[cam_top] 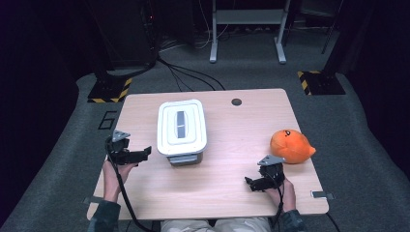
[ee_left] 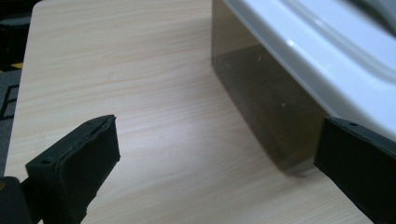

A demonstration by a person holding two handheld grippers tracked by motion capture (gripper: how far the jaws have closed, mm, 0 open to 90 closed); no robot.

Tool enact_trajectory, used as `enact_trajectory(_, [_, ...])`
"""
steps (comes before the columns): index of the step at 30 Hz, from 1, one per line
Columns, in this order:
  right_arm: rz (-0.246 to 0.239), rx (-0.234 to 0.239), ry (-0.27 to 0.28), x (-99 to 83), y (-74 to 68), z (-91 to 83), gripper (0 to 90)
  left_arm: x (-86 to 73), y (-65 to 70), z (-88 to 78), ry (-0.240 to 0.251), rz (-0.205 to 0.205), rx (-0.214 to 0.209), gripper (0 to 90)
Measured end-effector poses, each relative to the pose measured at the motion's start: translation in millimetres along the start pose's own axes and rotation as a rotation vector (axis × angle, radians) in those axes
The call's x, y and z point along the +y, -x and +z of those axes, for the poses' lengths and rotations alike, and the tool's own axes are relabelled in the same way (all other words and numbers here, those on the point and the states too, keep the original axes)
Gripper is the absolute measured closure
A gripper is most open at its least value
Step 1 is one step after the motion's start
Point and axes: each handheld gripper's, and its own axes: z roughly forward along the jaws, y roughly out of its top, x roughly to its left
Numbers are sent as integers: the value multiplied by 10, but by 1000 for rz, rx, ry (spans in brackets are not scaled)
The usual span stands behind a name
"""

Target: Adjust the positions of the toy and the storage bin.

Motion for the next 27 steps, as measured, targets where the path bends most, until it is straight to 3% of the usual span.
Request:
enact_trajectory(17, [-6, 1, 6, -1, -4, -1, 12, 551, 287, 186, 24, 20, -27, 0])
enact_trajectory(22, [-6, 2, 6, -1, -4, -2, 14, 745, 483, 285, 3, 49, -41, 0])
enact_trajectory(27, [-3, 2, 6, -2, -7, -2, 15, 839, 618, 385, -34, 85, -48, 0])
